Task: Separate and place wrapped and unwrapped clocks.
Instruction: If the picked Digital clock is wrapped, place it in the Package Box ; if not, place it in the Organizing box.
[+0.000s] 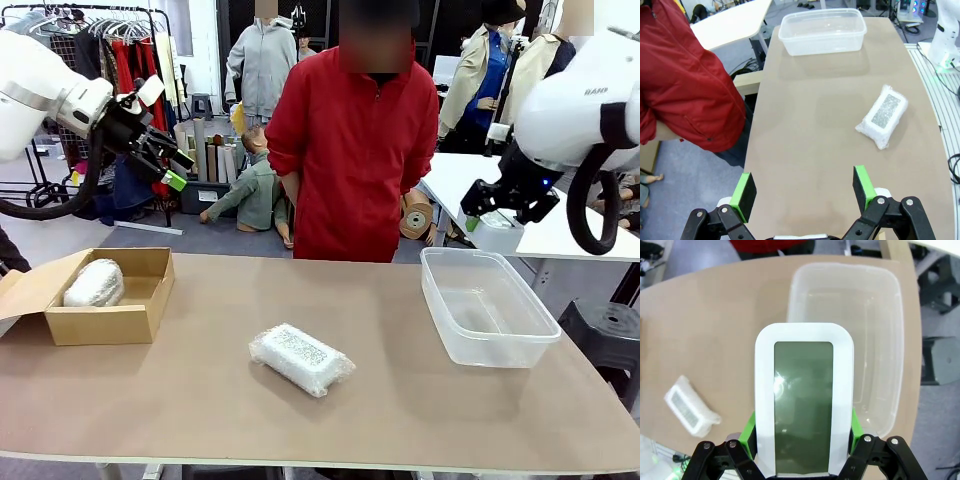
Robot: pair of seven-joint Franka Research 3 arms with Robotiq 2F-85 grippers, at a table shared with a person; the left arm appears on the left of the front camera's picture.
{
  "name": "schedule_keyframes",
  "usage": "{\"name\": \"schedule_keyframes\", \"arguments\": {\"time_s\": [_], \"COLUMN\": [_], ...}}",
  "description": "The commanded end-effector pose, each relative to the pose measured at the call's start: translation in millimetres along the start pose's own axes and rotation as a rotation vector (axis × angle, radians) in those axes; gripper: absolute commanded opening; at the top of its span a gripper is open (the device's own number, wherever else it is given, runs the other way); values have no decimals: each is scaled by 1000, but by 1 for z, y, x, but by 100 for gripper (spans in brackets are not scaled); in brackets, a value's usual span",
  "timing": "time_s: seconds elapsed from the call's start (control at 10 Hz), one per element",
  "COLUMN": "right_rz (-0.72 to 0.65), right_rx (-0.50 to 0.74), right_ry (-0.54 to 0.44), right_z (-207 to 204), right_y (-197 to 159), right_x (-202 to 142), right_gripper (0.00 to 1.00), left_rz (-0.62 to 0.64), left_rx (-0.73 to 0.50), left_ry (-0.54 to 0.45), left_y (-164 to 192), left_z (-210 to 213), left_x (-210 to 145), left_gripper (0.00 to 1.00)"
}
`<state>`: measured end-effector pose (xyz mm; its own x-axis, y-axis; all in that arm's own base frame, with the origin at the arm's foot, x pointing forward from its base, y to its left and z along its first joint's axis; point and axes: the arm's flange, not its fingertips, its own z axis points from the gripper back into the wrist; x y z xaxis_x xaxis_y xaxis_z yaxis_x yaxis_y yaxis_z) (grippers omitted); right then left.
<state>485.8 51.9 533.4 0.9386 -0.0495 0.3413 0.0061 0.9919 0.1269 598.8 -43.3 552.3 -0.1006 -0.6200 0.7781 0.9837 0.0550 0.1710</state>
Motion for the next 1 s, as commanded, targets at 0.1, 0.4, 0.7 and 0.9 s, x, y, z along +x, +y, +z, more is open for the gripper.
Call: {"name": "schedule_keyframes", "arguments": {"time_s": [0.1,0.4,0.7,0.9], "right_rz": [-44,-56,-93,-67], "right_rx": [-80,-129,-137,-117], "right_ry": [6,-8,-20,8], "right_z": [-50,-102,-126,-127], "right_y": [-32,-33,-36,-40], "right_x": [8,6,12,7], "right_gripper": [0,0,0,0], "left_rz": [1,1,1,1], "left_rx": [-1,-1,-1,-1], "left_ry": [0,0,0,0], "left_y": [-2,-2,-2,-2], "left_z": [1,1,1,1], "left_x": [0,0,0,0], "left_gripper": [100,100,100,100]}}
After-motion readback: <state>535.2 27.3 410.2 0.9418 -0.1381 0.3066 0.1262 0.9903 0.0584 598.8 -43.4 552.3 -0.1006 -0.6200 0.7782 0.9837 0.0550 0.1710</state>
